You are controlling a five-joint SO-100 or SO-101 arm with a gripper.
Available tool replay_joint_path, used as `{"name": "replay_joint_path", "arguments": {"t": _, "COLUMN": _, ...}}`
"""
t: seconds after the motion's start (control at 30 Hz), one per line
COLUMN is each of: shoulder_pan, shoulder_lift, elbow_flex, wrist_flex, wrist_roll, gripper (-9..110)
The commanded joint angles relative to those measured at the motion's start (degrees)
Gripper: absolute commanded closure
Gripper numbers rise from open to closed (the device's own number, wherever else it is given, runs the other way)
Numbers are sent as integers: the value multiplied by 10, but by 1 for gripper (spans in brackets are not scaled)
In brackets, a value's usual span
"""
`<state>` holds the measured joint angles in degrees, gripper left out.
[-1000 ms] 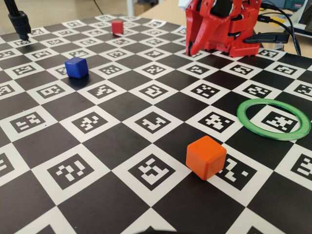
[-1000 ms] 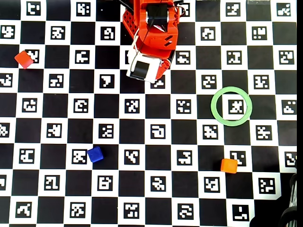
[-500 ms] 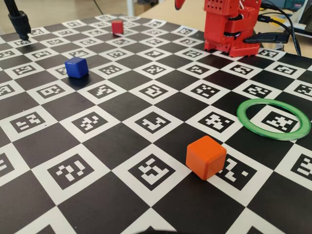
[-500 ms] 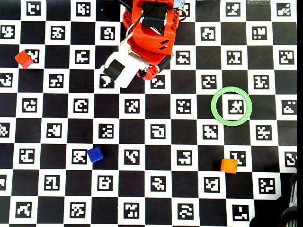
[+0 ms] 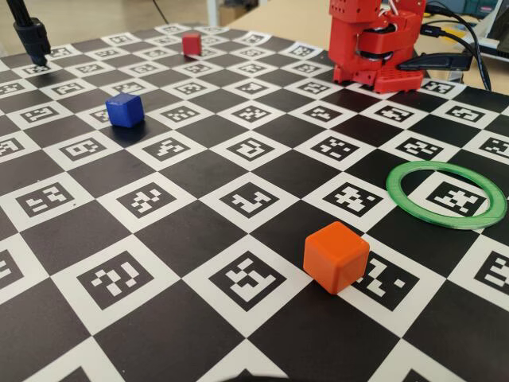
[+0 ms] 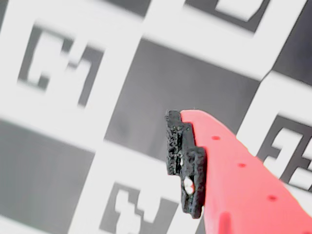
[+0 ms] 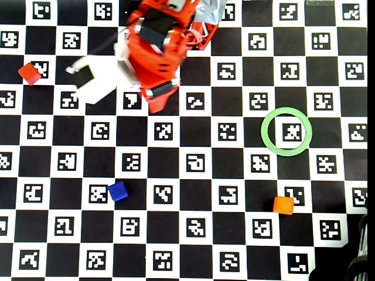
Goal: Grab the red cube then put it in the green circle then put the blue cube on top and finally the orange cube on top
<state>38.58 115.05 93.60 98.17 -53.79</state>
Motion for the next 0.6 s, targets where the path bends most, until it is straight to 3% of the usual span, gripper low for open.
{"name": "replay_joint_path", "arguments": {"t": 0.0, "shoulder_pan": 82, "shoulder_lift": -8, "elbow_flex": -63, "wrist_flex": 15, "wrist_roll": -27, "gripper": 67}}
{"name": "replay_joint_path", "arguments": {"t": 0.33, "shoulder_pan": 253, "shoulder_lift": -98, "elbow_flex": -85, "wrist_flex": -15, "wrist_roll": -171, "gripper": 61}}
{"name": "replay_joint_path", "arguments": {"t": 0.57, "shoulder_pan": 328, "shoulder_lift": -156, "elbow_flex": -98, "wrist_flex": -70, "wrist_roll": -214, "gripper": 57}}
